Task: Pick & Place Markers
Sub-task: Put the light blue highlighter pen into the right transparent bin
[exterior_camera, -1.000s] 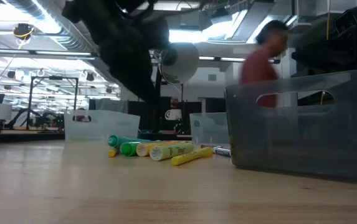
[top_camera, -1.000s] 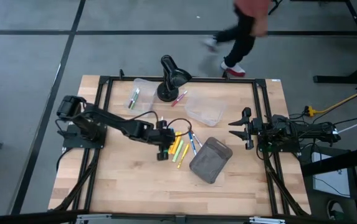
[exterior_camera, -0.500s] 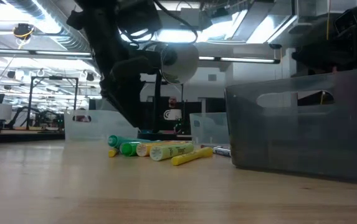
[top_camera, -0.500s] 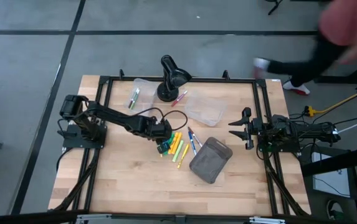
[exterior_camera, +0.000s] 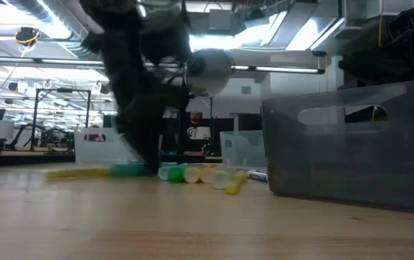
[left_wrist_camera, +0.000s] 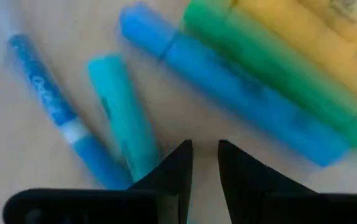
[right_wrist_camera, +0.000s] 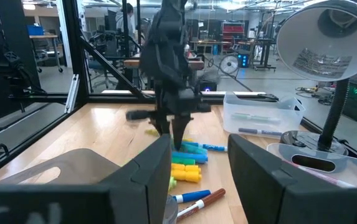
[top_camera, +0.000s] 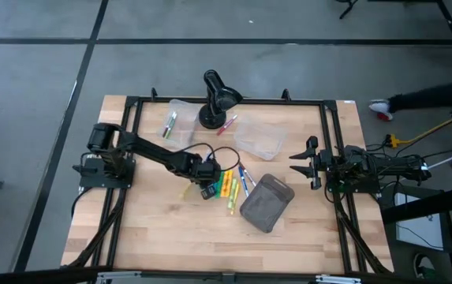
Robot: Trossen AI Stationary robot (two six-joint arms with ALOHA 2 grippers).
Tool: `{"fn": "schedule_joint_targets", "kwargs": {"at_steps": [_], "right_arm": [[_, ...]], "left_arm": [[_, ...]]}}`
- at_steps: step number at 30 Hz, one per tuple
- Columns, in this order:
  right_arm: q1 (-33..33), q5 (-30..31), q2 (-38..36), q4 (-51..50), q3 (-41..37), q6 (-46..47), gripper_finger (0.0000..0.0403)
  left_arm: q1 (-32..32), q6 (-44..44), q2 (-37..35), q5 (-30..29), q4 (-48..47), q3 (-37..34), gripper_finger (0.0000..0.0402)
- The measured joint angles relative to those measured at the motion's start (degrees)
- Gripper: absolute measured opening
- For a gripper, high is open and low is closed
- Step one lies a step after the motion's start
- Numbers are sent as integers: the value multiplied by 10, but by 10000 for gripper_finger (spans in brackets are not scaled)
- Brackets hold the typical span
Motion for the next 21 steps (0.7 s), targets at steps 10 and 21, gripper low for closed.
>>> {"fn": "schedule_joint_targets", "kwargs": {"at_steps": [10,21], "right_arm": [[0,0,0,0,0,0,157],[0,0,0,0,0,0,157]], "left_arm": [[0,9,2,-2,-5,1,73],[1,63,-56,1,-46,0,72]]}}
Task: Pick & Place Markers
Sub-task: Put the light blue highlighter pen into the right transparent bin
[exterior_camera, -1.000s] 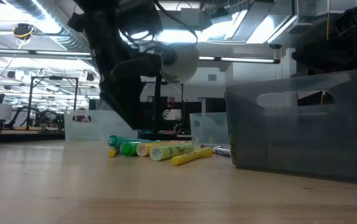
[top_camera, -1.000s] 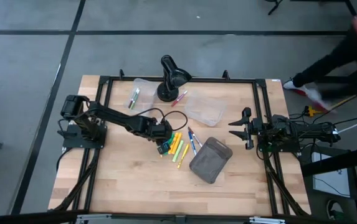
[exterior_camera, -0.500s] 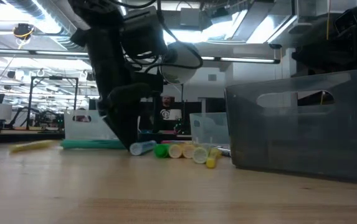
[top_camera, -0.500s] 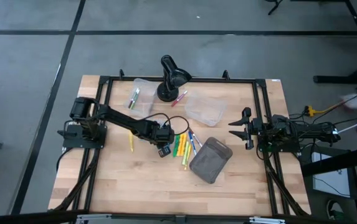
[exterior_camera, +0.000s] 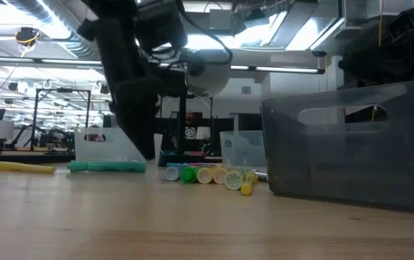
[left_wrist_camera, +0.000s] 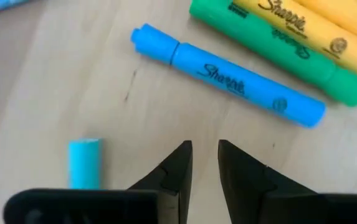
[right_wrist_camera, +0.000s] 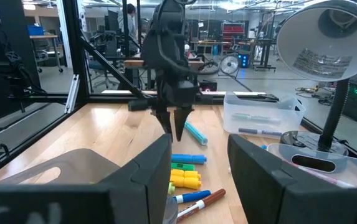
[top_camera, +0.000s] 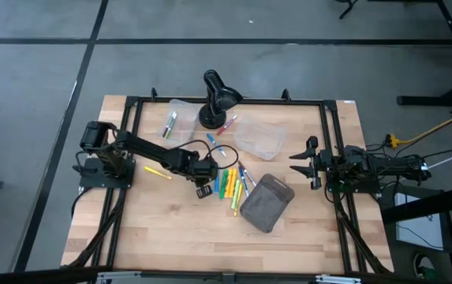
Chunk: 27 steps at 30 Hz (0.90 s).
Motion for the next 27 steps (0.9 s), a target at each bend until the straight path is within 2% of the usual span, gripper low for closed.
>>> {"fn": "schedule_joint_targets", "kwargs": {"at_steps": [4,8,10,13,17,20,27], "right_arm": [[0,0,0,0,0,0,157],[0,0,0,0,0,0,157],[0,0,0,0,0,0,157],[0,0,0,0,0,0,157],[0,0,0,0,0,0,157],[0,0,0,0,0,0,157],[0,0,0,0,0,0,157]], "left_arm": [[2,37,-35,-11,-48,1,72],[6,63,-49,-53,-103,1,73],[14,58,-49,-45,-123,0,80],[24,48,-44,-20,-116,-13,107],[31,44,-39,-52,-111,-35,162],[32,52,-39,-51,-99,-51,193],[41,92,-42,-29,-36,-103,211]]}}
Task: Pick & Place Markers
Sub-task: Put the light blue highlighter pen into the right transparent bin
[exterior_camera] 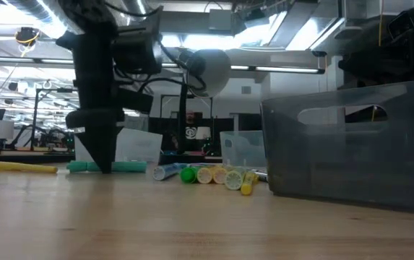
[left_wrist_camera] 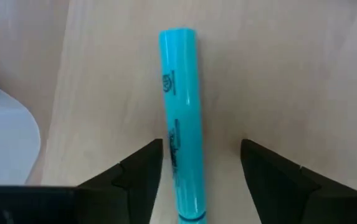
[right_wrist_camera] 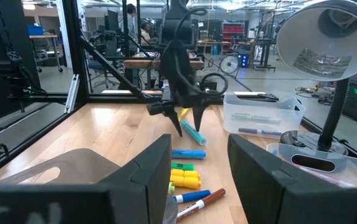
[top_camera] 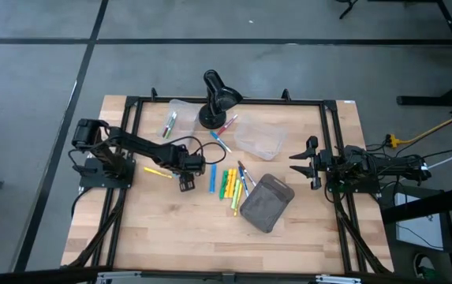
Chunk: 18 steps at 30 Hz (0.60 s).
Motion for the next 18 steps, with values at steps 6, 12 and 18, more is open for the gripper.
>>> {"fn": "schedule_joint_targets", "kwargs": {"at_steps": [6,12,18], "right_arm": [[0,0,0,0,0,0,157],[0,0,0,0,0,0,157],[0,0,0,0,0,0,157]], "left_arm": [[29,-3,-3,67,43,-34,195],[44,-9,-3,85,48,-35,146],[47,-43,-2,86,52,-36,77]]}}
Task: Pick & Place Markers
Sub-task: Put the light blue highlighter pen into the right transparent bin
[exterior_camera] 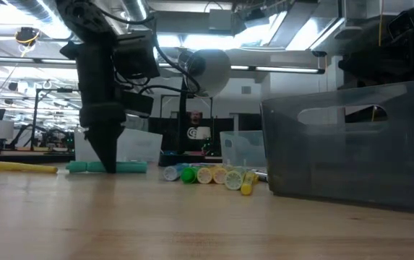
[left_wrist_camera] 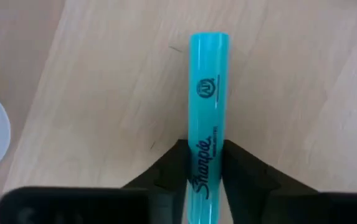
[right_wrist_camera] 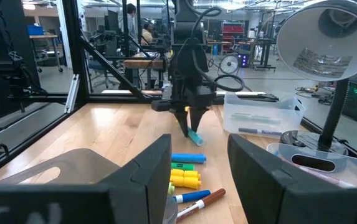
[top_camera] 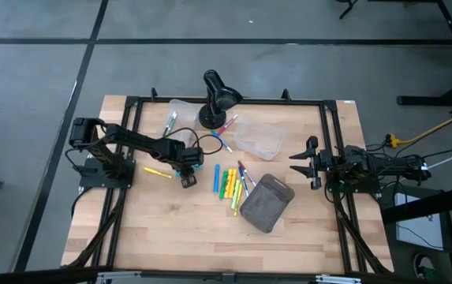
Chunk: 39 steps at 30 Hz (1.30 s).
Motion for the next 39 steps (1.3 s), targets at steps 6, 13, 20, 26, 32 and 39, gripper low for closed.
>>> {"fn": "schedule_joint_targets", "kwargs": {"at_steps": [6,13,20,26,32,39], "right_arm": [[0,0,0,0,0,0,157],[0,0,0,0,0,0,157],[0,0,0,0,0,0,157],[0,0,0,0,0,0,157],[0,0,0,0,0,0,157],[0,0,0,0,0,0,157]], "left_arm": [[-8,-31,0,-21,1,-1,59],[-31,-42,-21,-63,22,-6,59],[-59,-41,-74,-114,106,-6,59],[-82,19,-104,-123,250,-5,59],[-103,102,-107,-86,408,-5,59],[-125,157,-107,-59,484,-4,59]]}}
